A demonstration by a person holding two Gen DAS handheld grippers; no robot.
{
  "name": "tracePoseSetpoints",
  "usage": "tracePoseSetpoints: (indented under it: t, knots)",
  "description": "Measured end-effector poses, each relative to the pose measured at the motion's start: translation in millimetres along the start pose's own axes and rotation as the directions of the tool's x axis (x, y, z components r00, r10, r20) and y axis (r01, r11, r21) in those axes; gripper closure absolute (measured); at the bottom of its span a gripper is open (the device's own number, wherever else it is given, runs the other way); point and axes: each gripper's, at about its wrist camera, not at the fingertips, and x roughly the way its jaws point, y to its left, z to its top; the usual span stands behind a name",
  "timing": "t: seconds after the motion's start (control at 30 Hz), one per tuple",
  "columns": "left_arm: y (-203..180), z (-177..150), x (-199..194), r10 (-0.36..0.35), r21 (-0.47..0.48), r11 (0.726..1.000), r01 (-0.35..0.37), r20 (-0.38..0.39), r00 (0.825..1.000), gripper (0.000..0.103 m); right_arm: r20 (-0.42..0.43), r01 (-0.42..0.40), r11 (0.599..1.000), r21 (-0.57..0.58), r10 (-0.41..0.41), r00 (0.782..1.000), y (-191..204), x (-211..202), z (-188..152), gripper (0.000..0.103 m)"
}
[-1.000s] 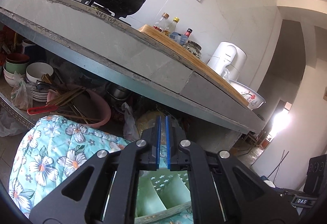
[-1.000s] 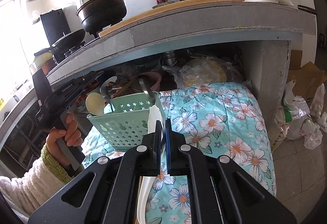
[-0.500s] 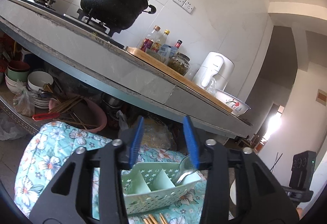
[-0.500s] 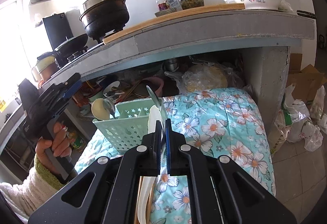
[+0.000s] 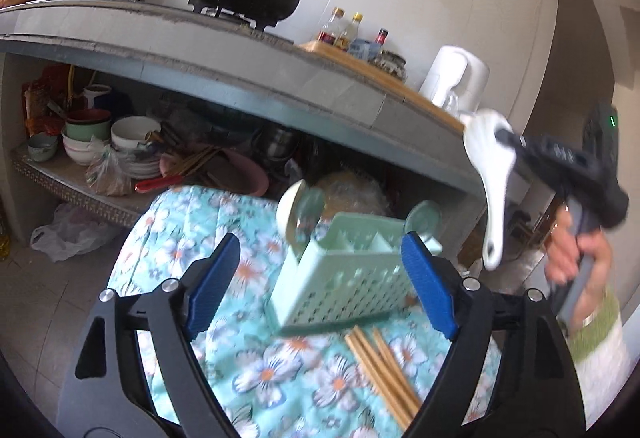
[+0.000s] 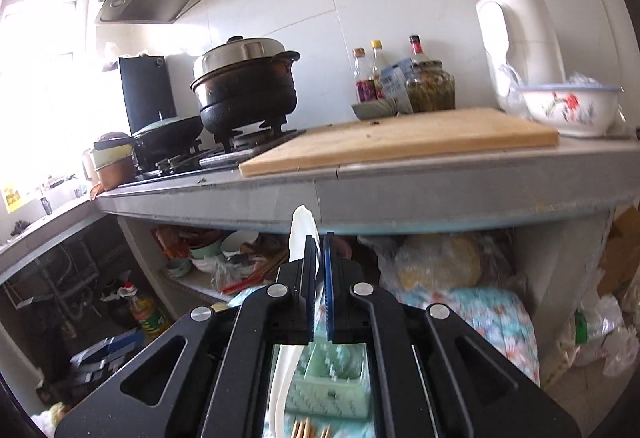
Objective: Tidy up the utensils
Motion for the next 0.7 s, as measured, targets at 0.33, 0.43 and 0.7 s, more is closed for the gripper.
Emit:
tracePoseSetpoints:
  t: [0.33,0.43,0.7]
  knots:
    - [9.7,-31.7,0.3,0.004,0.038,0.999,-0.002,-0.063,0.998,0.02,-0.013,0.052,0.996,-0.073,-0.053,0.999,2.8,74.3,2.6,0.099]
    - [11.2,-35.8,5.6,0.004,0.047,0.999,-0.001,-0.075,0.997,0.019,-0.042,0.067,0.99,-0.12,-0.072,0.996,4.8,89.5,-10.6,0.099]
    - [14.6,-43.7,20.6,-0.01,0.034,0.999,0.015,-0.127,0.992,0.019,-0.112,0.06,0.986,-0.153,-0.078,0.991,3.5,98.8,-39.6,0.099]
